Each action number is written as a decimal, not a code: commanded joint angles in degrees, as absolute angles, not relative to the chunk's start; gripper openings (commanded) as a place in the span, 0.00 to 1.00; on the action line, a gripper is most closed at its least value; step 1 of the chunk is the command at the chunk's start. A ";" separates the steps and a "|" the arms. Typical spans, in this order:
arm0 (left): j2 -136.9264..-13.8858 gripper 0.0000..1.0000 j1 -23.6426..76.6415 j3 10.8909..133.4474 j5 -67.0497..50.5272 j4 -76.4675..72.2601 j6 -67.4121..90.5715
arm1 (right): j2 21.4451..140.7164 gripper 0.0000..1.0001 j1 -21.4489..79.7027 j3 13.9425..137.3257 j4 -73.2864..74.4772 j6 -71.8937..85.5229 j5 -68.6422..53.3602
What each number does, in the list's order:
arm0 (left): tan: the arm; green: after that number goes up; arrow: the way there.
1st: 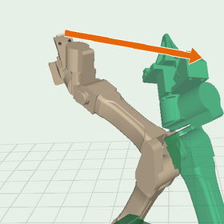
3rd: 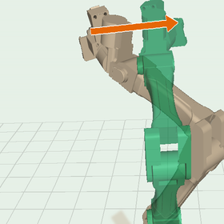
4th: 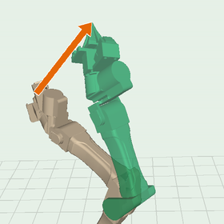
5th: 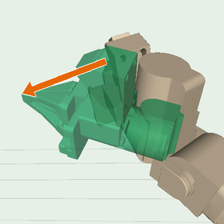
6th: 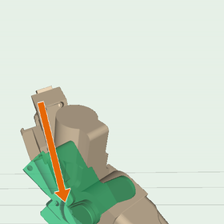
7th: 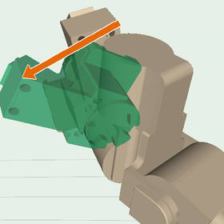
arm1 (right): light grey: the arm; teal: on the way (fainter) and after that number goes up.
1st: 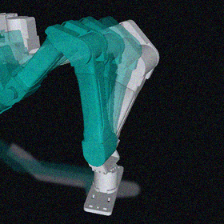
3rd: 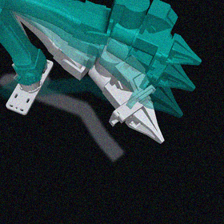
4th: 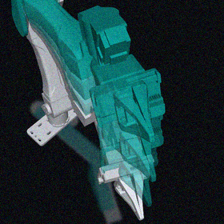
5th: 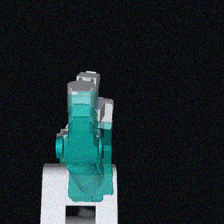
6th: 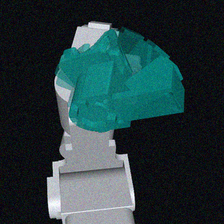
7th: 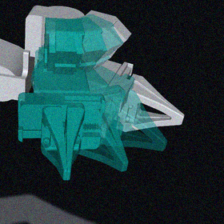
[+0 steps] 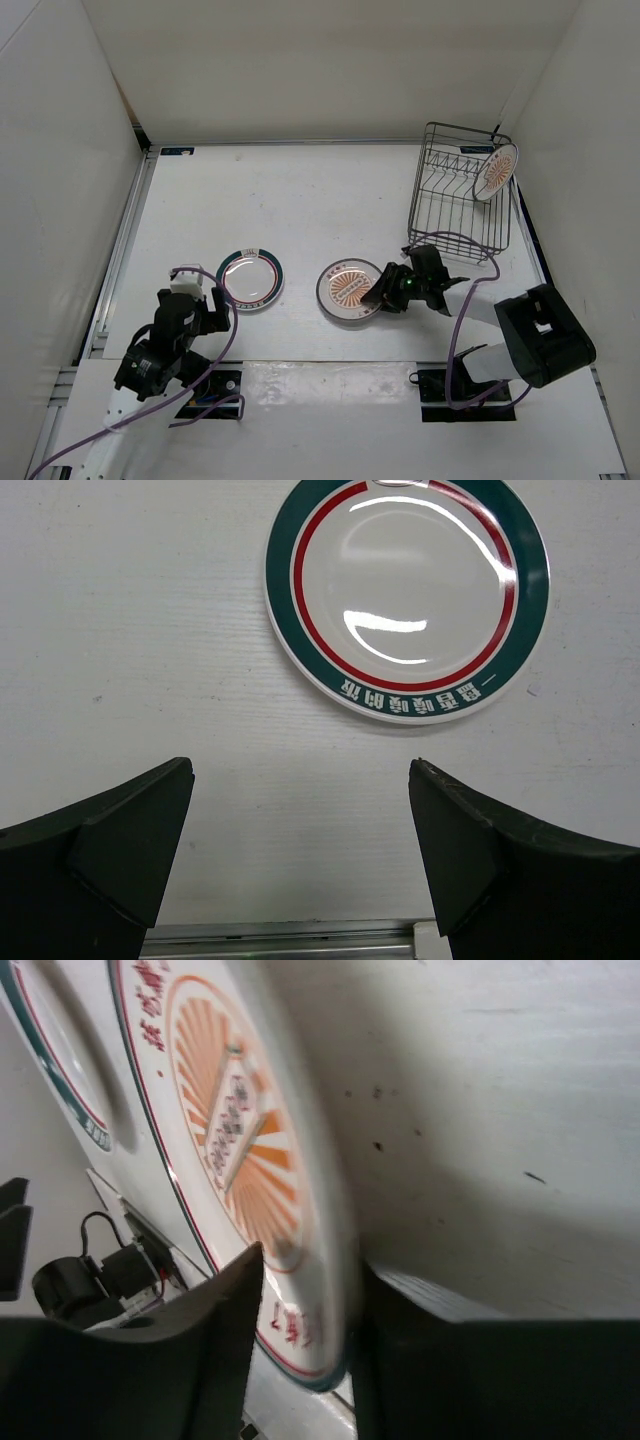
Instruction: Unload the plates from the dish rack
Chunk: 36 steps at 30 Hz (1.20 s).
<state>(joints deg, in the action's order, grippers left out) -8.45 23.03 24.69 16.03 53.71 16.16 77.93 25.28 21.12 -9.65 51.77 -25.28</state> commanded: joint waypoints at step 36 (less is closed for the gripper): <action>-7.56 1.00 22.32 25.22 17.66 54.05 17.31 | 85.06 0.56 6.75 86.03 53.27 20.91 22.51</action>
<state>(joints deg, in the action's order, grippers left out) -7.90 22.65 24.69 17.10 53.98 16.88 82.19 15.53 81.67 50.28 20.56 18.68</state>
